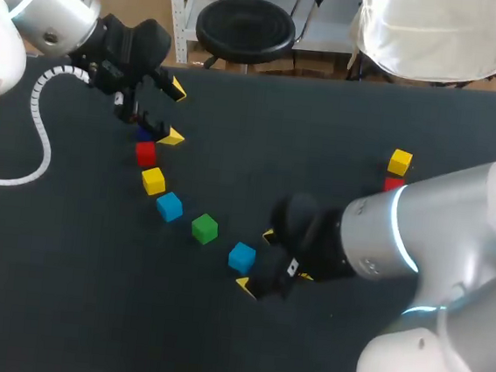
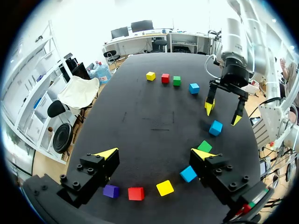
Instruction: Place the blue cubes, place green cubes on the blue cubes, place the yellow cubes on the green cubes, then place the red cubes on the yellow cubes, and place purple cube on the red cubes.
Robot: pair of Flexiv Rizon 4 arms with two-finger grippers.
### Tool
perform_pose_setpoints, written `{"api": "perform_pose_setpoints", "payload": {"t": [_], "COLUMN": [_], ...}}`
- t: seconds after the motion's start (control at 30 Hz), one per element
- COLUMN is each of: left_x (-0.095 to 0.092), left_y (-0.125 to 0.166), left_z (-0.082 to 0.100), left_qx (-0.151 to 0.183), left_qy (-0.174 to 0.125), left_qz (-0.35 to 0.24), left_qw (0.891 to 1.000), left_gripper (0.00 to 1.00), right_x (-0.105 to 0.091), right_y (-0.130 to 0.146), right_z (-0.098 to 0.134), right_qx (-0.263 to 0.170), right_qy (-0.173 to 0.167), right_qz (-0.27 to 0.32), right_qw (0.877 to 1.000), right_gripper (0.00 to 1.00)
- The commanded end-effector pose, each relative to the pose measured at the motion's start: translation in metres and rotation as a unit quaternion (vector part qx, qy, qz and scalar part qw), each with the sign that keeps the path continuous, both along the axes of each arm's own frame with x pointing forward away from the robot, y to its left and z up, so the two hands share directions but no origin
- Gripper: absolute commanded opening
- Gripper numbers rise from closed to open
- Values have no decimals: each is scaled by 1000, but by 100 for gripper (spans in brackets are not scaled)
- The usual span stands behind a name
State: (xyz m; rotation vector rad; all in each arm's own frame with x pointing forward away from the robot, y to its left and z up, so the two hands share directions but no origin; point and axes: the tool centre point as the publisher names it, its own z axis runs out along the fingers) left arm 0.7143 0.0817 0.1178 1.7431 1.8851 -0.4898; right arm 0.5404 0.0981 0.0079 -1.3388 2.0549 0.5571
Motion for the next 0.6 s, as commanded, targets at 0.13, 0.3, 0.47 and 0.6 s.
{"api": "perform_pose_setpoints", "payload": {"t": [0.13,0.3,0.47,0.6], "left_x": [0,0,0,0], "left_y": [0,0,0,0], "left_z": [0,0,0,0], "left_qx": [1,1,1,1], "left_qy": [1,1,1,1], "left_qz": [0,0,0,0], "left_qw": [1000,1000,1000,1000], "left_gripper": [100,100,100,100], "right_x": [9,18,23,26], "right_y": [3,8,10,11], "right_z": [7,3,-7,-13], "right_qx": [-4,-13,-12,-14], "right_qy": [1,10,22,31], "right_qz": [3,6,4,2], "right_qw": [1000,1000,1000,999], "right_gripper": [100,100,100,100]}}
